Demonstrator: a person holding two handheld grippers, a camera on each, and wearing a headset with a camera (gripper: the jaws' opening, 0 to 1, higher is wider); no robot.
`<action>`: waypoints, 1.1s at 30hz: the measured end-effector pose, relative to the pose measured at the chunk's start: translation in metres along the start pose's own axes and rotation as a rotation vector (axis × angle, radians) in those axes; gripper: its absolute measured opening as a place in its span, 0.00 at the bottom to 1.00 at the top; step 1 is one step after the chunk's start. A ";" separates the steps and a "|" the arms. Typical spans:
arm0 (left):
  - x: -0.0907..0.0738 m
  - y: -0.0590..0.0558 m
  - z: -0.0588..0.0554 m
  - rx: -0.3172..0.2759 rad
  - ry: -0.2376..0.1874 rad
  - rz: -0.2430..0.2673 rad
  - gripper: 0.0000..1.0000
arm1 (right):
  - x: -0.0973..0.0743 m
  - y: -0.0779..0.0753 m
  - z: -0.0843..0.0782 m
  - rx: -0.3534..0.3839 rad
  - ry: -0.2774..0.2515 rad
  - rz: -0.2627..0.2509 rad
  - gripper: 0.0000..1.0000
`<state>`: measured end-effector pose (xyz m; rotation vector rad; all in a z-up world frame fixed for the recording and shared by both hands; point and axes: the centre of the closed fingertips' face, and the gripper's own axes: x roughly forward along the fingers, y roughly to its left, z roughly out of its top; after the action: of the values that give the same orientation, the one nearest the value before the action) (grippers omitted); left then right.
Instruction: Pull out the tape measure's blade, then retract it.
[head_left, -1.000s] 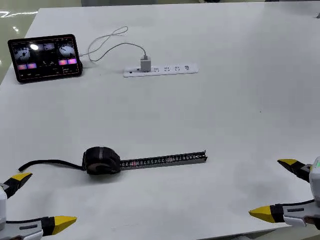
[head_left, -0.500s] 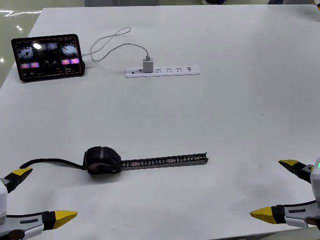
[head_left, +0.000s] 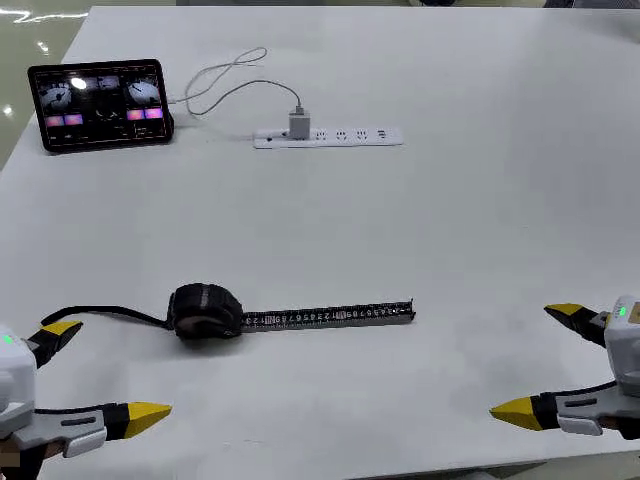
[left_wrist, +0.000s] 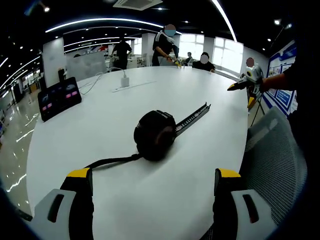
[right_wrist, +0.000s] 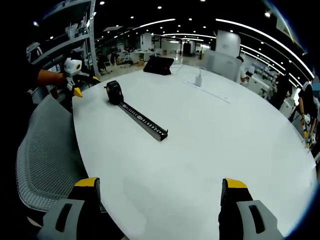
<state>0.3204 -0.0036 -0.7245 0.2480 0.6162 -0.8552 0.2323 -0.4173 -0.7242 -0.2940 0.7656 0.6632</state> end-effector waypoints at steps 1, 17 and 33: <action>0.001 0.000 0.001 0.001 0.001 -0.001 0.99 | 0.001 0.000 0.001 -0.003 0.001 0.003 0.99; 0.024 -0.005 0.030 0.000 -0.007 -0.012 0.99 | 0.008 -0.018 0.026 -0.119 0.031 0.033 0.99; 0.050 -0.007 0.051 -0.033 -0.019 0.030 0.99 | 0.022 -0.019 0.041 -0.233 0.096 0.119 0.99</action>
<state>0.3604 -0.0616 -0.7133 0.2181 0.6069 -0.8166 0.2788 -0.4022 -0.7116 -0.4989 0.8028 0.8579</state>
